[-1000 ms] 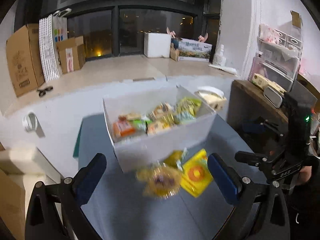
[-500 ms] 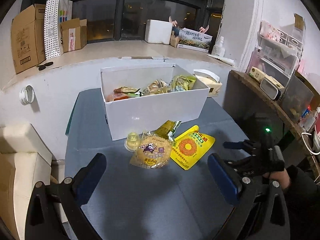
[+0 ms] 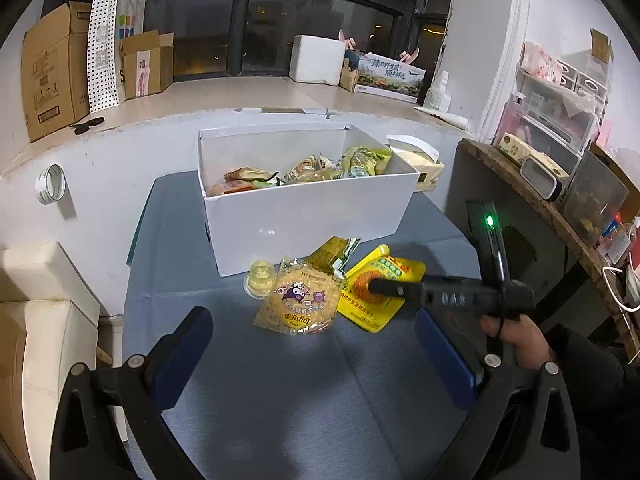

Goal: Organize snacks
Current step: 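Move both tools back toward the yellow bag and round corn bag, then grasp the yellow sunflower bag with the right tool while the left tool grasps the round corn bag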

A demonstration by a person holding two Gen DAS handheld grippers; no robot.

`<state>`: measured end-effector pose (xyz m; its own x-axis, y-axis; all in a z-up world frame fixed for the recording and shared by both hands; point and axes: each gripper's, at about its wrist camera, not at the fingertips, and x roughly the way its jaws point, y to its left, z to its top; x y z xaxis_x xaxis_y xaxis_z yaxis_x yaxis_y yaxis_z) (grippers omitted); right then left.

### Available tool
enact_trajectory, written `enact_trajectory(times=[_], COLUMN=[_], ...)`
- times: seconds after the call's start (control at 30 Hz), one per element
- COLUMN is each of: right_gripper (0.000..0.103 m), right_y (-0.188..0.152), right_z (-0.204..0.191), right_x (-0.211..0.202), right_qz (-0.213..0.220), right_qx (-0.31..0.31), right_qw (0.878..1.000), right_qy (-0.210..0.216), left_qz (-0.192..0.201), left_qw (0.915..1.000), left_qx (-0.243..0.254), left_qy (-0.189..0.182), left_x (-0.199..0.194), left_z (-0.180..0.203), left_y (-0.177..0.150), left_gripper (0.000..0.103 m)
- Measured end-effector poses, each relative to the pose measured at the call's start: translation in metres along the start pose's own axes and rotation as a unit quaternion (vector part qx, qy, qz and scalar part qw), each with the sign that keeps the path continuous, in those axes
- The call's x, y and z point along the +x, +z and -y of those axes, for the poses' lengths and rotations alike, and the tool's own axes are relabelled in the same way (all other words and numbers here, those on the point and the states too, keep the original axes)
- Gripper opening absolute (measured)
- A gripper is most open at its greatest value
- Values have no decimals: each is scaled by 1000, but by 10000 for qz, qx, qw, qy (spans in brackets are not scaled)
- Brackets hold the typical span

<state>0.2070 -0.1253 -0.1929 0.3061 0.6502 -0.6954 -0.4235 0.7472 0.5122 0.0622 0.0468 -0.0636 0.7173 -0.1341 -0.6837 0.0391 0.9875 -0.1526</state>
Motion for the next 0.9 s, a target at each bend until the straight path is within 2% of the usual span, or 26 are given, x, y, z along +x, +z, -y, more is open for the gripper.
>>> enact_trajectory(times=[0.07, 0.13, 0.23, 0.3, 0.37, 0.4, 0.43, 0.5, 0.63, 0.8, 0.9], right_gripper=[103, 93, 76, 76, 62, 39, 33, 31, 25, 21, 21], right_y=[8, 16, 27, 33, 38, 38, 36, 33, 30, 21, 12], right_z=[2, 4, 7, 7, 6, 6, 8, 8, -1, -14, -14], right_x=[3, 7, 24, 28, 33, 35, 36, 35, 17, -28, -56], right_qz=[110, 189, -10, 28, 20, -23, -44, -30, 142, 544, 738], right_qx=[167, 352, 623, 750, 811, 783, 811, 808, 415, -248, -404], right_qw=[9997, 9988, 9980, 9971, 9967, 9968, 9966, 9967, 9990, 9970, 9950], right_qy=[152, 274, 111, 94, -31, -144, -106, -25, -101, -486, -541], left_qz=[5, -5, -26, -45, -76, -88, -98, -113, -140, -310, -510], left_qw=[10000, 10000, 9999, 9998, 9997, 9996, 9996, 9995, 9996, 9995, 9986], left_qx=[-2, -35, -137, -205, -243, -252, -267, -293, -230, 50, 117], left_qy=[2, -25, -5, -26, -10, 20, 39, 22, 95, 55, -43], left_x=[0, 2, 5, 6, 8, 9, 9, 10, 14, 33, 56], left_z=[0, -1, -4, -6, -8, -8, -10, -11, -10, -4, -2], left_y=[-1, -1, -2, -3, -5, -6, -7, -8, -8, -8, -7], left_gripper=[103, 103, 103, 103, 103, 103, 103, 103, 103, 103, 103])
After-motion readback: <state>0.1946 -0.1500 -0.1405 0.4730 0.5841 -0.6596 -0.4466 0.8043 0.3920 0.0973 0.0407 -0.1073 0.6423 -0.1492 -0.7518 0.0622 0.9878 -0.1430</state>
